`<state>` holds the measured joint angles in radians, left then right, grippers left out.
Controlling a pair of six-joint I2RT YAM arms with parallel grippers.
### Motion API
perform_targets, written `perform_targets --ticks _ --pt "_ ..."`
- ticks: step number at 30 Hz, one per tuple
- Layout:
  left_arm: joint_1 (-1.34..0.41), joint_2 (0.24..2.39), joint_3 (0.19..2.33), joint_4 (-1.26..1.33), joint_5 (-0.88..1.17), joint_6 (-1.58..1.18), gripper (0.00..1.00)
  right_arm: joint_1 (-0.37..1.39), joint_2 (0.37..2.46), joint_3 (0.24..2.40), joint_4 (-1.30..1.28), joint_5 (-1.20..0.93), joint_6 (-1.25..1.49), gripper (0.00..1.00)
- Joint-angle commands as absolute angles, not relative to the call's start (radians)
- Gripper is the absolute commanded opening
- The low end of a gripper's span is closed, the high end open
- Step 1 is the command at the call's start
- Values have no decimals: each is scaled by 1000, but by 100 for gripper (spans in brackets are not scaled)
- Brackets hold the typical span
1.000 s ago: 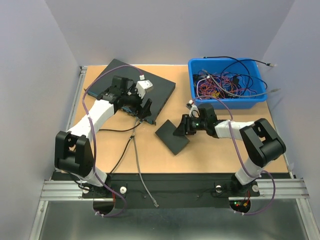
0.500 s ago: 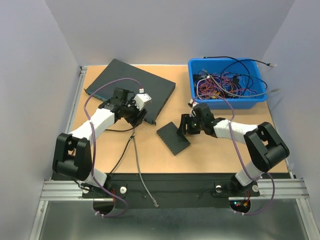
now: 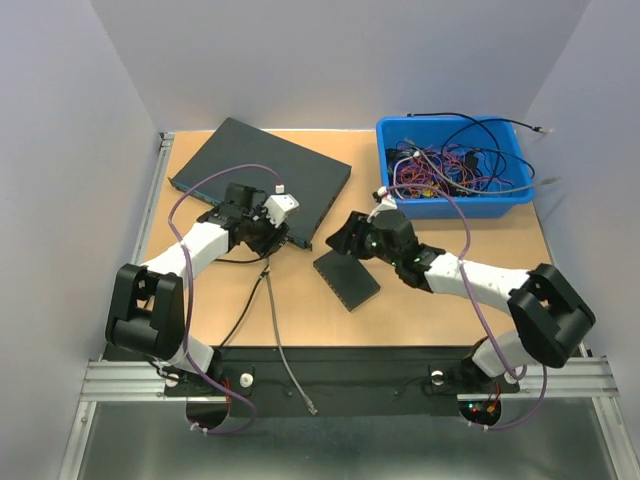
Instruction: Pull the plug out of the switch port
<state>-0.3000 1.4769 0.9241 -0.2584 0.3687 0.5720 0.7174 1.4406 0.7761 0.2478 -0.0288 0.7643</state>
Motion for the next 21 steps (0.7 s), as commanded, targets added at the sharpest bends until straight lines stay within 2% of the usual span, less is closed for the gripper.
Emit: perform_targets --ticks 1,6,10,15,21 --pt "-226 1427 910 -227 373 572 58 826 1569 791 589 101 1070 60" --pt "-164 1376 925 -172 356 554 68 902 1755 926 620 164 1257 60" --pt "-118 1367 925 -94 333 543 73 925 1861 957 634 250 1413 60" --pt "-101 1426 939 -5 302 543 75 939 2037 1074 655 278 1494 60" --pt "-98 1488 982 60 314 529 75 939 2103 1115 666 368 1536 59"
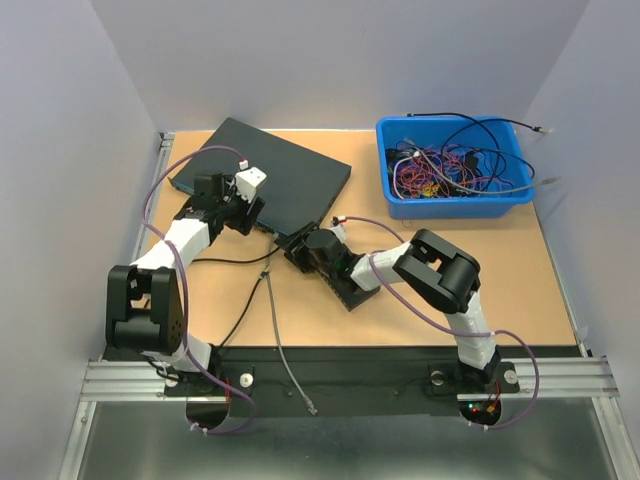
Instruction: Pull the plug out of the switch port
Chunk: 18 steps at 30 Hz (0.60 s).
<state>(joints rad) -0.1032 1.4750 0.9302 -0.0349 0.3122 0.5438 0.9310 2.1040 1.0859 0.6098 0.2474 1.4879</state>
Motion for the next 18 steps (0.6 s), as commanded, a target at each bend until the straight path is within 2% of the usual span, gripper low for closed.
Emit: perform_targets --ticks 1,7,18 --pt "-98 1491 985 66 322 529 75 939 2105 1115 666 383 1531 59" --pt "-98 1537 1011 86 336 522 75 937 2129 1126 663 440 1542 57" --pt "-98 1651 1072 98 371 474 75 939 2168 1141 663 489 1563 47"
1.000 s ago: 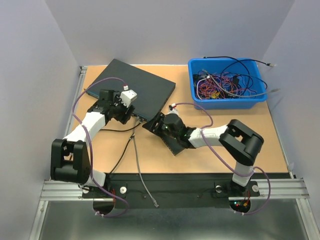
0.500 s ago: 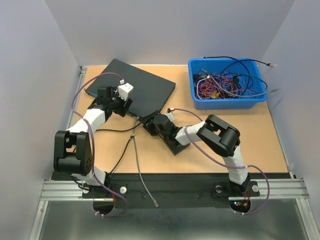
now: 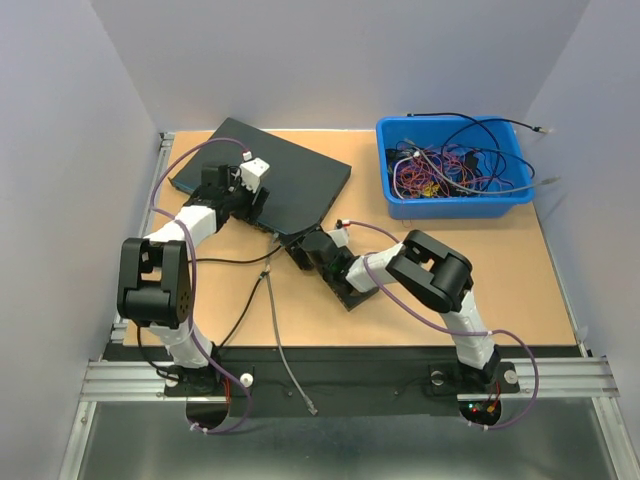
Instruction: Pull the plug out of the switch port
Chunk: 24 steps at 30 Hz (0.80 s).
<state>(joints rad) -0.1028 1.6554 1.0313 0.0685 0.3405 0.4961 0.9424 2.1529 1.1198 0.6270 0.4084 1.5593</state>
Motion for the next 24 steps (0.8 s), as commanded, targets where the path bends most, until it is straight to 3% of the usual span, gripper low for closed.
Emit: perform_targets --ticks 1,7,10,12,16,24 --pt "-98 1649 1071 98 377 472 75 939 2161 1137 664 498 1563 45" --pt "-98 1647 1065 97 396 468 75 934 2158 1106 670 537 1574 27" --pt "-100 1649 1063 94 402 471 75 927 2167 1115 684 528 1556 28" --pt "-100 1654 1062 91 408 474 75 917 2169 1112 709 526 1540 37" --pt "-103 1661 1063 87 413 476 75 905 2169 1112 719 548 1519 39" --pt "-106 1672 1066 80 417 480 75 884 2183 1102 750 555 1523 29"
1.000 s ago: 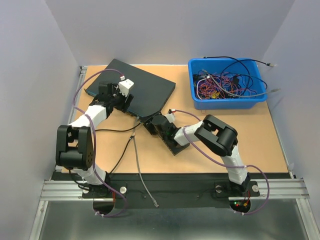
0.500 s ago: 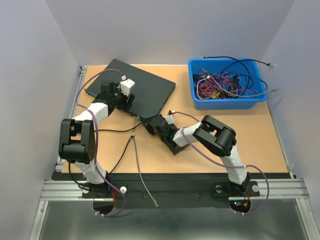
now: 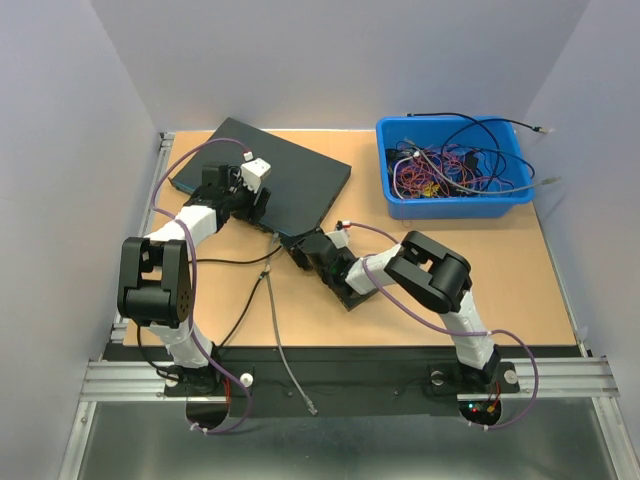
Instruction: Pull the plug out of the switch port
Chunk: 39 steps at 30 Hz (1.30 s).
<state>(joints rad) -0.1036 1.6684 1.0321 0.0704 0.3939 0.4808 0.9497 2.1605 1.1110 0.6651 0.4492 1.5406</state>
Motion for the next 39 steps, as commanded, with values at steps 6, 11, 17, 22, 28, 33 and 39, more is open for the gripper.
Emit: perform_targets --ticks 6,11,17,22,28,33,39 --pt "-109 1684 1063 57 445 506 75 874 2178 1088 767 561 1453 0" --pt "-124 1681 1055 2 489 638 83 874 2160 1068 776 551 1381 0" --pt "-135 1658 1032 -46 462 805 94 874 2190 1086 814 420 1322 0" --pt "-140 1724 1063 -63 414 802 95 874 2224 1086 813 295 1356 0" --pt "-140 1763 1077 -58 420 778 95 885 2233 1078 789 203 1405 0" --pt "-140 1763 1080 -52 419 775 95 905 2244 1095 749 158 1416 0" --pt "-140 1767 1088 -51 422 765 95 916 2295 1137 706 80 1433 1"
